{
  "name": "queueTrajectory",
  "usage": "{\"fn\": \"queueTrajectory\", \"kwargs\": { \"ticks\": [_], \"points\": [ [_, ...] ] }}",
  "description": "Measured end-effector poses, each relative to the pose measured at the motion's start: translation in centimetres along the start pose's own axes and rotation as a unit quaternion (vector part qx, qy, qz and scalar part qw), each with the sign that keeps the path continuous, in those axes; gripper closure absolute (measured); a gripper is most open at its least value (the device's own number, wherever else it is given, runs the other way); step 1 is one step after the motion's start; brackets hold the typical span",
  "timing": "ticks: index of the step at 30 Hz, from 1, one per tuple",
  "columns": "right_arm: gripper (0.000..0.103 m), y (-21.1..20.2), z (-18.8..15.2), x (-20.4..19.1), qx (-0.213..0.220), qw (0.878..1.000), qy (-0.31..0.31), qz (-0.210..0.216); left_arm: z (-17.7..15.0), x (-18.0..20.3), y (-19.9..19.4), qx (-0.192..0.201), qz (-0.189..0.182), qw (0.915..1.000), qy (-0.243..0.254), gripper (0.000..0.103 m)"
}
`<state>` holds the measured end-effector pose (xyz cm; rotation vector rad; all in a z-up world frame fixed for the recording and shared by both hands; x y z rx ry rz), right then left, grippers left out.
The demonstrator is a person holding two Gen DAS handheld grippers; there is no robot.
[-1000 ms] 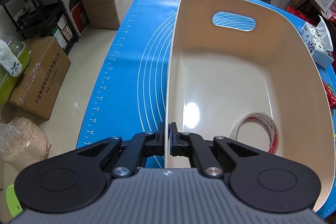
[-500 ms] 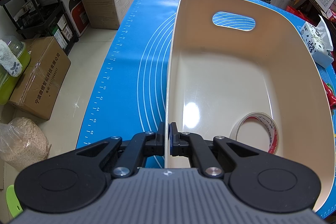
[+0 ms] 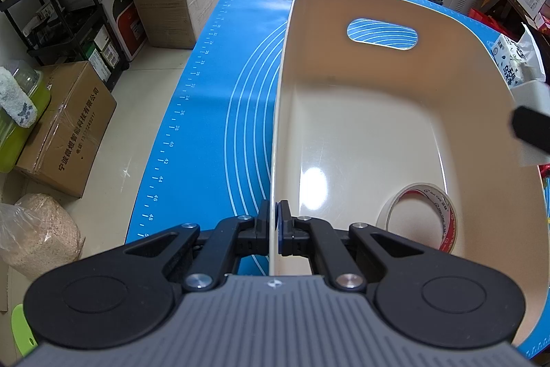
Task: Organize rigid objects
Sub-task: 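Lift the charger plug with the right tool and carry it over the bin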
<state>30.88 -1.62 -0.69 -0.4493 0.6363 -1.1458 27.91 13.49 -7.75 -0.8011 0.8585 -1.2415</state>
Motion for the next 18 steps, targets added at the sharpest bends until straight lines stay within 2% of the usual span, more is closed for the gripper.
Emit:
{"fn": "queueTrajectory", "kwargs": {
  "ticks": [11, 18],
  "points": [
    [0.060, 4.5, -2.7, -3.6, -0.076, 0.995, -0.056, 0.012, 0.1, 0.3, -0.1, 0.000, 0.002, 1.0000, 0.001, 0.098],
    [0.060, 7.0, -4.3, -3.8, -0.140, 0.988, -0.059, 0.006, 0.1, 0.3, -0.1, 0.000, 0.002, 1.0000, 0.001, 0.098]
  ]
}}
Point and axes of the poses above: each gripper's, at about its wrist camera, not at the fingertips, and y roughly the way its jaws point, x to its right, z to its top, the point moved 3 cm from there along y, roughly the way its jaws point, and after that the axes turned 7 degrees about z, right-handed, at the moved point
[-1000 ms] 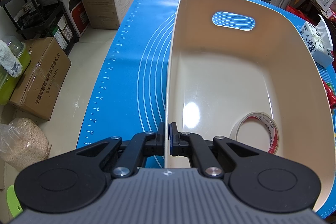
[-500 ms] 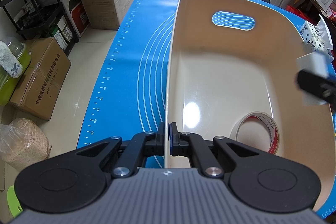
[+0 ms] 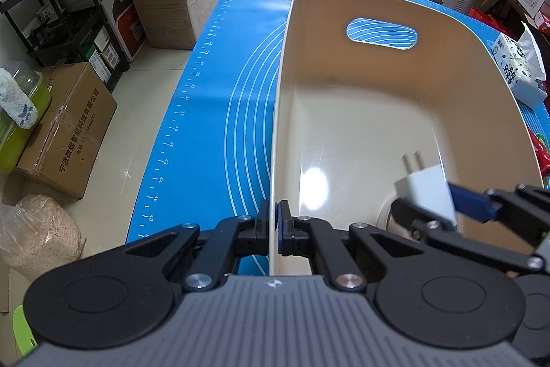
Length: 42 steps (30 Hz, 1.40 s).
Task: Organize rigid objects
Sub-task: 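Lift the charger plug with the right tool and carry it over the bin, then open the right tool to drop the plug into the bin, then move the right tool to the white pill bottle and grasp it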
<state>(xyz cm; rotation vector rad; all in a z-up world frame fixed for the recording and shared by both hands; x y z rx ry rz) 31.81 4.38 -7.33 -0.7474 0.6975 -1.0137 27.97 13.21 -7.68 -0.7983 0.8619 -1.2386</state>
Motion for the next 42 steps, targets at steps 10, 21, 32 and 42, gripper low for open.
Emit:
{"fn": "queueTrajectory", "kwargs": {
  "ticks": [10, 21, 32, 42],
  "points": [
    [0.049, 1.0, -0.2, 0.2, -0.028, 1.000, 0.009, 0.009, 0.0, 0.0, 0.0, 0.000, -0.001, 1.0000, -0.001, 0.098],
    [0.031, -4.7, 0.8, 2.6, 0.064, 0.997, 0.040, 0.011, 0.0, 0.0, 0.0, 0.000, -0.001, 1.0000, 0.000, 0.098],
    [0.029, -11.1, -1.4, 7.4, 0.142, 0.985, 0.093, -0.033, -0.1, 0.1, 0.1, 0.000, 0.000, 1.0000, 0.002, 0.098],
    [0.029, -11.3, -7.5, 13.7, 0.105, 0.977, 0.155, -0.104, -0.1, 0.0, 0.0, -0.001, -0.001, 1.0000, 0.001, 0.098]
  ]
}}
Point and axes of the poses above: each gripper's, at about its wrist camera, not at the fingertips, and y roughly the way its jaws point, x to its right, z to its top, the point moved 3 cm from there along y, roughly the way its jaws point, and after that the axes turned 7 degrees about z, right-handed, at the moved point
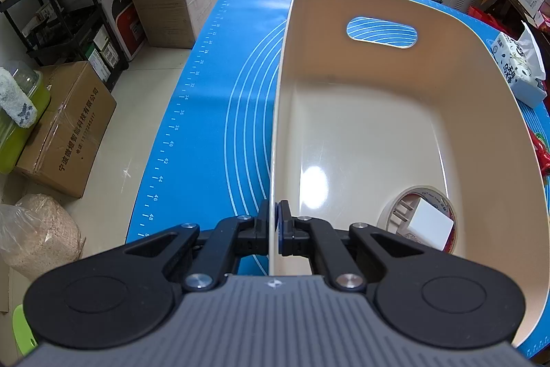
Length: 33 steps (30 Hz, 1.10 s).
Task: Organize rigid objects
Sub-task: 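Move the right tool to the white pill bottle and grasp it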
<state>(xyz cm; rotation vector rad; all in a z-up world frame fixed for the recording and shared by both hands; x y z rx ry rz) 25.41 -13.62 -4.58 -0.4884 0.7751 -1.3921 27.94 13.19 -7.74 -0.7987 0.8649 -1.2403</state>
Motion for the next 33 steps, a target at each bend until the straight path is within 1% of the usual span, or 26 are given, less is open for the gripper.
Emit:
{"fn": "queueTrajectory", "kwargs": {
  "ticks": [2, 5, 10, 17, 21, 26, 28, 33],
  "points": [
    [0.029, 0.7, -1.0, 0.7, -0.016, 1.000, 0.004, -0.011, 0.0, 0.0, 0.0, 0.000, 0.000, 1.0000, 0.000, 0.098],
    [0.029, 2.1, -2.3, 1.0, -0.038, 0.999, 0.012, -0.013, 0.0, 0.0, 0.0, -0.001, 0.000, 1.0000, 0.000, 0.098],
    [0.029, 3.7, -3.4, 0.6, -0.057, 0.998, 0.007, -0.009, 0.0, -0.1, 0.0, -0.002, -0.001, 1.0000, -0.001, 0.098],
    [0.031, 6.2, -5.1, 0.8, -0.098, 0.995, 0.025, -0.001, 0.0, -0.1, 0.0, -0.001, -0.001, 1.0000, -0.001, 0.098],
    [0.032, 7.1, -5.6, 1.0, -0.110, 0.993, 0.032, 0.002, 0.0, -0.1, 0.0, -0.001, 0.000, 1.0000, -0.001, 0.098],
    [0.040, 7.6, -5.8, 0.4, -0.109, 0.994, 0.008, -0.003, 0.0, -0.1, 0.0, -0.001, 0.000, 1.0000, 0.000, 0.098],
    [0.047, 7.5, -5.8, 0.2, -0.108, 0.994, -0.001, -0.008, 0.1, -0.1, 0.0, -0.002, -0.001, 1.0000, -0.001, 0.098],
    [0.057, 7.2, -5.9, 0.1, -0.105, 0.994, -0.015, -0.018, 0.1, -0.1, 0.0, -0.002, -0.001, 1.0000, -0.001, 0.098]
  ]
}}
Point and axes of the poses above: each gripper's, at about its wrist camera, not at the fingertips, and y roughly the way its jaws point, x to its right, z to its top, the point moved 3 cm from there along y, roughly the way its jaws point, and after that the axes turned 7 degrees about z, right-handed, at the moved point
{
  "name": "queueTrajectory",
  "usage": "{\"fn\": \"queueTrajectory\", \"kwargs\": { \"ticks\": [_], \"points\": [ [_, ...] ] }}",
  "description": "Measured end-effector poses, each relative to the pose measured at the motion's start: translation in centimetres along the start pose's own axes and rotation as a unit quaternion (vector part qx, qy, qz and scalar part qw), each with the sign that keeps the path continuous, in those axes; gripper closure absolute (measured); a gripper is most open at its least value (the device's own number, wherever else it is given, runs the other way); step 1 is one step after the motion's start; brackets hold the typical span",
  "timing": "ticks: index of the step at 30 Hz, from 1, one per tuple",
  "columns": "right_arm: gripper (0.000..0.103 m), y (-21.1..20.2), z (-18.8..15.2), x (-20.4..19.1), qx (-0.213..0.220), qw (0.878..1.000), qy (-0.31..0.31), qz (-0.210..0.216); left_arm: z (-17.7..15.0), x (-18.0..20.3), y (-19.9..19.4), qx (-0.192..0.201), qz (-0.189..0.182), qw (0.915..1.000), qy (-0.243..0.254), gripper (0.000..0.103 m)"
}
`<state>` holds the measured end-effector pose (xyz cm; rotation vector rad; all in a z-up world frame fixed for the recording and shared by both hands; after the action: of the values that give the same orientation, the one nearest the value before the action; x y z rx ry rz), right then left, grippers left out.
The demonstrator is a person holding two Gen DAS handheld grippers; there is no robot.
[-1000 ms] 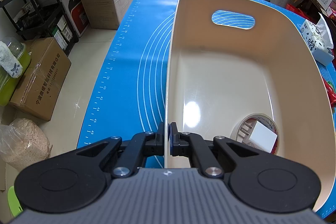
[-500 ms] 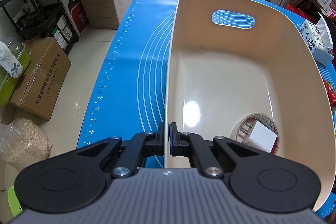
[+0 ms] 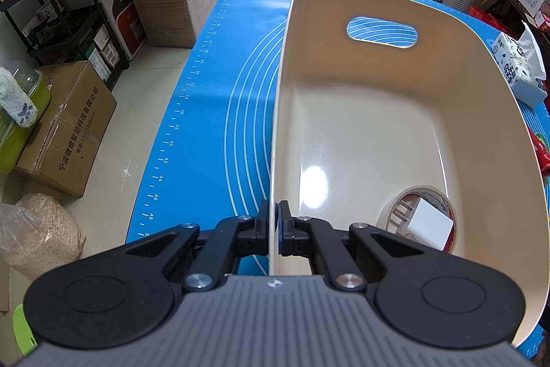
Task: Organize rigid objects
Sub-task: 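Move the right tool to the white pill bottle and grasp it, then lift the pill bottle, carry it over the bin and release it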
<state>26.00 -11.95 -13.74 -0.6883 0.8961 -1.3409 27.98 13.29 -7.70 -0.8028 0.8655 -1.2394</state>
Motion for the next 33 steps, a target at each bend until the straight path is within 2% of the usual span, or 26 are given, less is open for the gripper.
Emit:
{"fn": "queueTrajectory", "kwargs": {
  "ticks": [8, 15, 23, 33],
  "points": [
    [0.057, -0.3, -0.2, 0.4, 0.011, 1.000, 0.015, 0.009, 0.0, -0.1, 0.0, -0.001, -0.001, 1.0000, -0.002, 0.098],
    [0.057, -2.4, 0.7, 1.5, 0.056, 0.998, 0.035, 0.007, 0.0, -0.1, 0.0, -0.001, 0.000, 1.0000, -0.001, 0.098],
    [0.057, -5.7, 3.6, 0.3, 0.111, 0.993, 0.017, 0.016, 0.0, -0.2, 0.0, -0.001, 0.001, 1.0000, -0.001, 0.098],
    [0.057, -9.2, 8.0, -3.6, 0.178, 0.982, -0.017, 0.064, 0.0, -0.2, 0.0, -0.001, 0.001, 1.0000, -0.001, 0.098]
  ]
}}
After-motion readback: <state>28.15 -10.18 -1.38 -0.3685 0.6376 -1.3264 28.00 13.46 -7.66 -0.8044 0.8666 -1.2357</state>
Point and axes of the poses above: each gripper's, at about its wrist camera, not at the fingertips, and y roughly the way its jaws point, x to its right, z to its top, the point moved 3 cm from there along y, roughly the way its jaws point, and after that the axes turned 7 degrees about z, right-handed, at the moved point
